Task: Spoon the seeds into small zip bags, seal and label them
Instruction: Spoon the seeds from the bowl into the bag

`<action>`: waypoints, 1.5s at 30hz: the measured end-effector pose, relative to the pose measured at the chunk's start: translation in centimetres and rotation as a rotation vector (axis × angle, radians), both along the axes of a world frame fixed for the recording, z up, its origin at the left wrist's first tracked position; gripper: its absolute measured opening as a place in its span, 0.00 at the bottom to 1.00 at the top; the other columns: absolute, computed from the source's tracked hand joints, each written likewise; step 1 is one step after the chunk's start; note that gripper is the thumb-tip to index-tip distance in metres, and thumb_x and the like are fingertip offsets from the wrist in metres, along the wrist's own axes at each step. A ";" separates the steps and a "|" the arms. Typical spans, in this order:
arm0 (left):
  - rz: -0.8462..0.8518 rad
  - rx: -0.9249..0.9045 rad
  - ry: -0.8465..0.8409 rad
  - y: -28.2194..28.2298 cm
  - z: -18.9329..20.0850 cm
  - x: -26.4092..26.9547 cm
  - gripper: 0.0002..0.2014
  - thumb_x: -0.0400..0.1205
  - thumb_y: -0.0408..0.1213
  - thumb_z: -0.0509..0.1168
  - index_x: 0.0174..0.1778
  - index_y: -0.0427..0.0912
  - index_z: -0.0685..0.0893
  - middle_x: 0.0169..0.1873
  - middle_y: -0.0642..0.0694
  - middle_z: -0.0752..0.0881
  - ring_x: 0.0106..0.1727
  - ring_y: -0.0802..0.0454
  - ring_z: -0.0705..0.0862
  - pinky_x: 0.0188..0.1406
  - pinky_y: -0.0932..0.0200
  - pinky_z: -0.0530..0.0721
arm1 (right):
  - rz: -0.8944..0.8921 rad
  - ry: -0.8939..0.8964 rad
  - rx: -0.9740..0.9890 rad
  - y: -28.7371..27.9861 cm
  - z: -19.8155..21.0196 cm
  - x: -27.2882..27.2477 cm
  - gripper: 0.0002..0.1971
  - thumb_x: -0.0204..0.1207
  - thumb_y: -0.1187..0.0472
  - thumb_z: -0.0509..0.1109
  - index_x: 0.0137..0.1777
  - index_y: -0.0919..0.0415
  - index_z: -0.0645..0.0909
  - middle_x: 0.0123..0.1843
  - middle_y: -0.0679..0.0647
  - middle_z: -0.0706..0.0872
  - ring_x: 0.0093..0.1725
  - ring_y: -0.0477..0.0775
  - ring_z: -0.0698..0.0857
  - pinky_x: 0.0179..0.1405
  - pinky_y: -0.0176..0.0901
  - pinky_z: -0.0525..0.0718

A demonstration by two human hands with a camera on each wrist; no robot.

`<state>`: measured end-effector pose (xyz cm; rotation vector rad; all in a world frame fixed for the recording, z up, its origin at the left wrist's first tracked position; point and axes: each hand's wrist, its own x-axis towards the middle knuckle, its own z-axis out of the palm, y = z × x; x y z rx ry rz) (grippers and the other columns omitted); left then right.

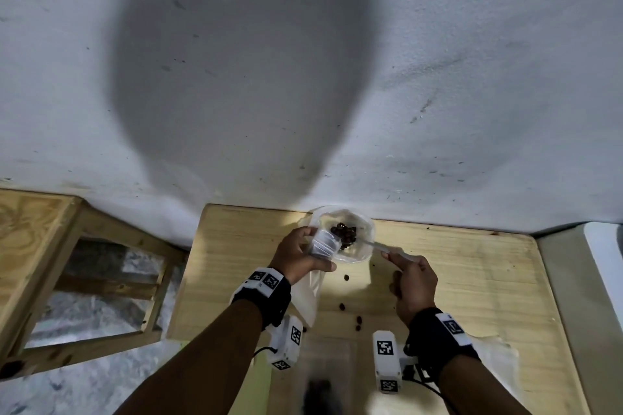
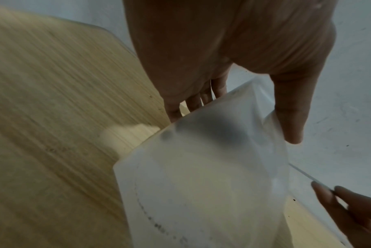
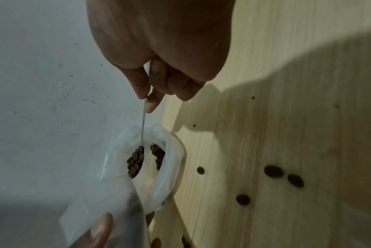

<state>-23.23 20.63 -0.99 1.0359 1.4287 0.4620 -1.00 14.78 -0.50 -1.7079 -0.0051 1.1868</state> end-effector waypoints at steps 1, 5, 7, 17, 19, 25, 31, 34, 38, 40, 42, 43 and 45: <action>-0.003 0.004 0.006 0.0 0.1 0.0 0.50 0.42 0.50 0.86 0.65 0.53 0.81 0.57 0.49 0.88 0.56 0.51 0.87 0.58 0.48 0.88 | 0.002 -0.005 0.024 -0.1 0.4 0.4 0.19 0.75 0.73 0.73 0.34 0.54 0.69 0.38 0.61 0.89 0.19 0.48 0.62 0.21 0.40 0.60; -0.020 0.008 0.021 -0.1 0.2 0.2 0.50 0.41 0.50 0.86 0.63 0.56 0.79 0.58 0.50 0.87 0.58 0.50 0.87 0.60 0.48 0.87 | 0.020 -0.041 0.117 0.0 2.2 1.8 0.19 0.75 0.74 0.73 0.33 0.54 0.70 0.36 0.61 0.86 0.23 0.50 0.62 0.21 0.40 0.58; -0.032 0.005 0.028 -0.2 0.4 0.3 0.48 0.43 0.48 0.86 0.63 0.58 0.78 0.59 0.51 0.86 0.59 0.50 0.86 0.60 0.48 0.87 | 0.054 -0.086 0.176 0.3 3.1 2.3 0.17 0.75 0.75 0.72 0.33 0.56 0.71 0.37 0.62 0.88 0.21 0.49 0.62 0.20 0.38 0.59; -0.039 0.014 0.049 -0.6 0.7 0.6 0.50 0.46 0.43 0.87 0.68 0.52 0.79 0.63 0.51 0.83 0.61 0.50 0.84 0.61 0.48 0.86 | 0.650 -0.575 0.435 2.9 6.4 0.9 0.24 0.72 0.69 0.81 0.31 0.43 0.71 0.34 0.60 0.83 0.30 0.54 0.82 0.30 0.45 0.76; -0.027 0.009 0.042 -0.6 0.8 0.7 0.52 0.42 0.47 0.86 0.67 0.52 0.79 0.63 0.50 0.84 0.61 0.50 0.85 0.61 0.47 0.87 | 0.719 -0.620 0.477 3.0 6.8 0.5 0.21 0.73 0.69 0.80 0.33 0.47 0.72 0.36 0.53 0.89 0.27 0.40 0.78 0.28 0.37 0.73; -0.027 0.020 0.055 -0.7 0.4 0.5 0.53 0.40 0.51 0.87 0.66 0.50 0.81 0.59 0.49 0.87 0.59 0.49 0.87 0.62 0.44 0.87 | 0.256 -0.493 0.402 3.0 5.6 1.7 0.18 0.69 0.74 0.78 0.33 0.60 0.70 0.31 0.59 0.73 0.32 0.54 0.72 0.36 0.46 0.72; -0.031 0.026 0.054 -1.5 0.9 0.1 0.53 0.41 0.50 0.87 0.66 0.52 0.79 0.63 0.52 0.84 0.61 0.51 0.85 0.61 0.49 0.86 | 0.255 -0.570 0.158 1.2 2.7 0.1 0.11 0.71 0.69 0.74 0.30 0.66 0.75 0.30 0.58 0.86 0.32 0.54 0.80 0.38 0.47 0.78; -0.026 0.058 0.063 -2.1 1.0 -0.4 0.53 0.40 0.52 0.87 0.66 0.54 0.79 0.64 0.51 0.83 0.62 0.51 0.85 0.62 0.46 0.87 | 0.293 -0.423 0.106 0.9 1.3 -0.6 0.12 0.70 0.66 0.77 0.31 0.64 0.76 0.33 0.58 0.87 0.30 0.57 0.76 0.33 0.48 0.75; 0.011 0.121 0.063 -2.9 1.7 -0.8 0.51 0.41 0.51 0.87 0.65 0.53 0.79 0.64 0.51 0.82 0.61 0.51 0.85 0.61 0.49 0.87 | 0.418 -0.453 -0.035 0.3 0.5 -0.5 0.10 0.69 0.58 0.81 0.36 0.61 0.83 0.35 0.51 0.87 0.37 0.57 0.82 0.40 0.48 0.79; 0.034 0.166 0.068 -3.4 2.2 -1.1 0.51 0.43 0.50 0.88 0.65 0.52 0.79 0.65 0.51 0.80 0.61 0.52 0.85 0.60 0.49 0.87 | 0.496 -0.542 -0.142 -0.4 1.0 -0.1 0.13 0.68 0.54 0.82 0.49 0.56 0.88 0.47 0.50 0.89 0.50 0.58 0.87 0.52 0.49 0.84; 0.049 0.209 0.092 -3.9 2.5 -1.4 0.50 0.46 0.48 0.89 0.67 0.51 0.78 0.66 0.51 0.79 0.62 0.52 0.83 0.63 0.51 0.85 | 0.513 -0.619 -0.158 -1.4 1.6 0.3 0.23 0.69 0.53 0.82 0.64 0.53 0.83 0.58 0.53 0.86 0.58 0.59 0.85 0.58 0.50 0.83; 0.043 0.229 0.109 -4.1 2.7 -1.4 0.49 0.49 0.46 0.89 0.68 0.50 0.78 0.67 0.52 0.78 0.64 0.52 0.82 0.64 0.53 0.84 | 0.493 -0.667 -0.111 -1.8 2.2 0.3 0.24 0.71 0.54 0.81 0.66 0.51 0.82 0.59 0.54 0.85 0.59 0.59 0.85 0.57 0.50 0.82; 0.009 0.273 0.138 -4.3 3.4 -1.3 0.47 0.54 0.42 0.89 0.70 0.50 0.77 0.67 0.53 0.76 0.66 0.53 0.79 0.64 0.57 0.80 | 0.468 -0.710 0.049 -2.1 4.0 -0.1 0.16 0.74 0.56 0.79 0.61 0.49 0.83 0.55 0.53 0.86 0.53 0.57 0.86 0.51 0.47 0.82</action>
